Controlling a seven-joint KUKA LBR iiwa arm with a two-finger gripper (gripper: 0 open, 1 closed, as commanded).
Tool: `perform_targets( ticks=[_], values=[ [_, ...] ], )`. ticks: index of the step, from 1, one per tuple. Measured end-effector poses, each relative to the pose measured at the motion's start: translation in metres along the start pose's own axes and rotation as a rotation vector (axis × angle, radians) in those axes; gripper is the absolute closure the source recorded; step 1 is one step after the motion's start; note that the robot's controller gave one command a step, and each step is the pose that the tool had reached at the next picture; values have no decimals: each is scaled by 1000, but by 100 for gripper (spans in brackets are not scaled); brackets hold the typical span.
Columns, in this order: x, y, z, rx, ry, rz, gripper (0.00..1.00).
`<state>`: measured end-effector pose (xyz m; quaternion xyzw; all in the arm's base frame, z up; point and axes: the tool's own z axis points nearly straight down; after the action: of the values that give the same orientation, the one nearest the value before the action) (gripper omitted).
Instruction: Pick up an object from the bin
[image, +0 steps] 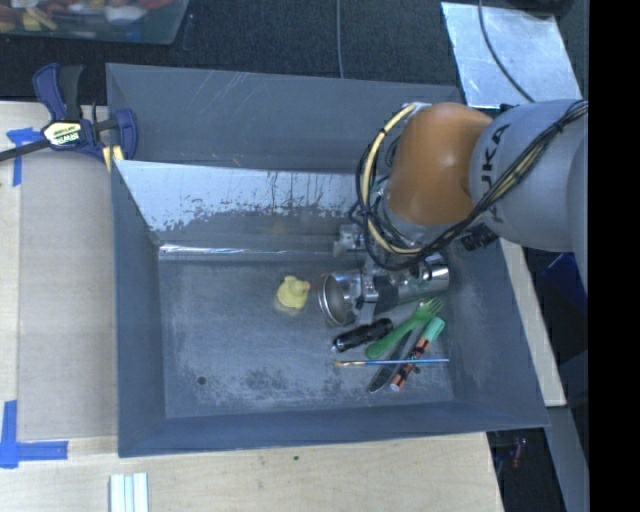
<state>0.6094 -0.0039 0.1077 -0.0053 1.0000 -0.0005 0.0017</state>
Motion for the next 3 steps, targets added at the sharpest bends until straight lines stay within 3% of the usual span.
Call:
perform_targets(
  ticks=[1,2,3],
  values=[
    [2,0,-10,0,-5,-3,100],
    [2,0,-10,0,-5,-3,100],
    [-4,31,27,5,-25,-31,100]
  ],
)
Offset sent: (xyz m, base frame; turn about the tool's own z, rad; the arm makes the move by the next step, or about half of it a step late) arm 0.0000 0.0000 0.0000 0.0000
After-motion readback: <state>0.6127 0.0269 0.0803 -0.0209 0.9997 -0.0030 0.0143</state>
